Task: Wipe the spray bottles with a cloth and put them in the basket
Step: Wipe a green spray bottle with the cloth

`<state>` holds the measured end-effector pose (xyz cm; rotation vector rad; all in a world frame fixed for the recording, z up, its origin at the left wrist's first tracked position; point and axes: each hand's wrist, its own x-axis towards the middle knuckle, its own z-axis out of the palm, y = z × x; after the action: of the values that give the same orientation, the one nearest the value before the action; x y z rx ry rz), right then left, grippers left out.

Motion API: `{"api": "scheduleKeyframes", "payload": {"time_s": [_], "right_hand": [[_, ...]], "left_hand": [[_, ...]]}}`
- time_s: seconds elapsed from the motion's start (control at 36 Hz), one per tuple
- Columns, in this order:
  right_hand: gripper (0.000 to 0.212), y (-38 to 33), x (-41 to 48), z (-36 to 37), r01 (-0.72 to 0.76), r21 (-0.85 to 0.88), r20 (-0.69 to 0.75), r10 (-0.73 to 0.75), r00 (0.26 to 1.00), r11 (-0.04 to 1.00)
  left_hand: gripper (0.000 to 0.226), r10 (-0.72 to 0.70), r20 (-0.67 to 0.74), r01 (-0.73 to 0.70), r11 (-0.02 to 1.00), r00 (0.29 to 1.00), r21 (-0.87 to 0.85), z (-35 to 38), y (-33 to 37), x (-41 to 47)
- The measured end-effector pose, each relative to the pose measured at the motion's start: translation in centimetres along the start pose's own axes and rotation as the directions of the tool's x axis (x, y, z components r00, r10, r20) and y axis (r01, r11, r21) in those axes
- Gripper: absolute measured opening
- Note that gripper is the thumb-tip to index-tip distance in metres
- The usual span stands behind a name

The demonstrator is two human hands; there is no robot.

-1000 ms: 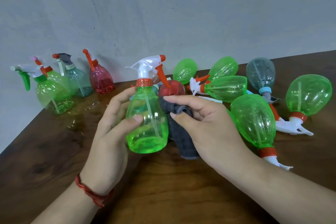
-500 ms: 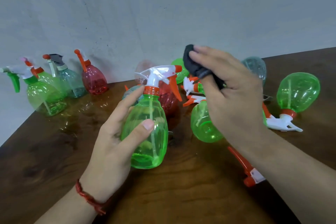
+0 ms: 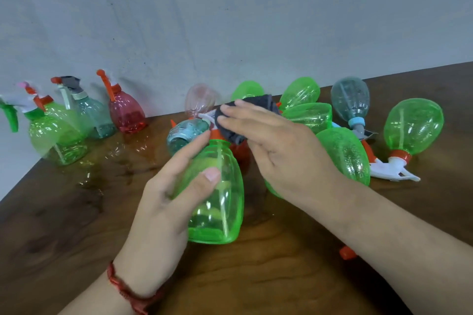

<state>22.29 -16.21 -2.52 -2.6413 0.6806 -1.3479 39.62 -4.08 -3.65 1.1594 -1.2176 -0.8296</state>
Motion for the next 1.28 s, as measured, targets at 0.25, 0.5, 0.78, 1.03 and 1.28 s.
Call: {"api": "scheduleKeyframes", "payload": {"time_s": [0.25,0.5,0.78,1.03,1.28], "right_hand": [[0.041,-1.4,-0.2,0.1,0.005,0.018,-0.028,-0.005,1.0,1.0],[0.044,-2.1,-0.1,-0.5,-0.212,0.44,-0.171,0.313,0.934,0.873],[0.039,-2.4,-0.2,-0.8,-0.227,0.545,-0.173,0.373,0.912,0.807],[0.041,-2.3,-0.2,-0.5,-0.244,0.647,-0.14,0.427,0.893,0.722],[0.046,-2.2,-0.6,-0.6,-0.376,0.671,0.036,0.479,0.877,0.639]], "left_hand": [[0.057,0.089,-0.135,-0.106,0.987,0.987,-0.123,-0.2,0.5,0.1],[0.063,0.219,-0.065,-0.208,0.967,0.973,0.145,-1.0,0.4,0.2],[0.065,0.257,-0.08,-0.241,0.955,0.963,0.175,-1.2,0.5,0.3],[0.067,0.3,-0.069,-0.283,0.941,0.951,0.186,-1.4,0.6,0.2],[0.065,0.267,-0.198,-0.26,0.964,0.943,0.061,-2.6,0.6,0.9]]}}
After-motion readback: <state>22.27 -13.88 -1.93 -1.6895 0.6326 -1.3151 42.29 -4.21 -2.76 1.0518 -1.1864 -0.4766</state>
